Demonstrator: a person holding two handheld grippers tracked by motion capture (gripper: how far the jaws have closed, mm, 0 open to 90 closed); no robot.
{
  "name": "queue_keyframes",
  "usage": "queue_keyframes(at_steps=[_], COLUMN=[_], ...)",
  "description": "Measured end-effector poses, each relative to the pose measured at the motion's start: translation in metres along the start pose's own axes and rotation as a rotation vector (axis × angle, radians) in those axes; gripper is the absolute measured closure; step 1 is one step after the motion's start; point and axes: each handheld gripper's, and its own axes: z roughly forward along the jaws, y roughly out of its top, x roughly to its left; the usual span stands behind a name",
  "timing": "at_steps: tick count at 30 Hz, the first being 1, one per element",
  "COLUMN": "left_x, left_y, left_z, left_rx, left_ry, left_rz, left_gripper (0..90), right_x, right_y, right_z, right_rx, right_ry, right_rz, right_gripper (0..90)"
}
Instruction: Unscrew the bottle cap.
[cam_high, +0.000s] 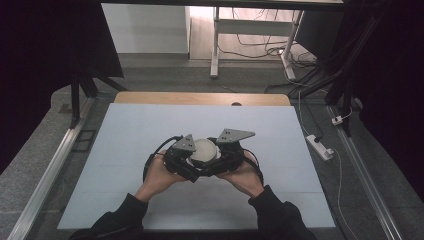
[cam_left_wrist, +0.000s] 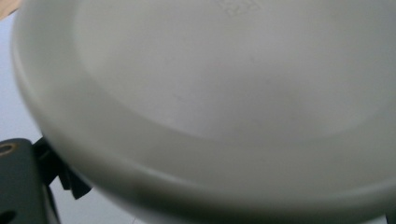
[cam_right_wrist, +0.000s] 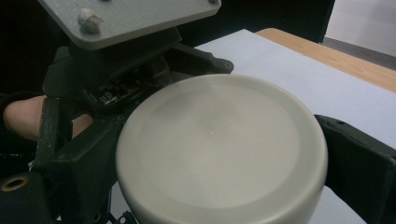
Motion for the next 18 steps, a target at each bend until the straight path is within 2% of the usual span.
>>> queue_keyframes(at_steps=[5,7,10,11,12,15,16,17,18], left_x=[0.001,0.002,0.003,0.003,0.003,0.003,0.003,0.003,0.003], left_y=[-0.001,-0.001,-0.001,-0.001,-0.001,-0.001,-0.001,-0.001,-0.001], left_z=[0.002,0.002,0.001,0.001,0.001,0.001,0.001,0.001,0.001], left_rx=[0.009,0.010,0.010,0.010,0.010,0.016,0.017,0.019,0.021], left_ry=[-0.026,-0.039,-0.072,-0.082,-0.092,-0.119,-0.127,-0.136,-0.145], left_rz=[0.010,0.017,0.029,0.034,0.037,0.054,0.058,0.063,0.071], left_gripper=[7.3,7.3,7.3,7.3,7.3,7.3,7.3,7.3,7.3], right_x=[0.000,-0.002,-0.008,-0.008,-0.010,-0.013,-0.016,-0.018,-0.018], right_y=[0.000,0.000,-0.001,-0.001,-0.002,-0.002,-0.002,-0.003,-0.003], right_z=[0.000,0.000,-0.002,-0.002,-0.002,-0.003,-0.003,-0.003,-0.003], right_rx=[0.008,0.011,0.004,0.004,0.002,0.003,0.006,0.007,0.007], right_ry=[0.009,0.028,0.091,0.091,0.130,0.163,0.205,0.227,0.227], right_rz=[-0.029,-0.035,-0.039,-0.039,-0.046,-0.051,-0.058,-0.062,-0.062], right_gripper=[7.3,7.3,7.4,7.4,7.4,7.4,7.4,7.4,7.4])
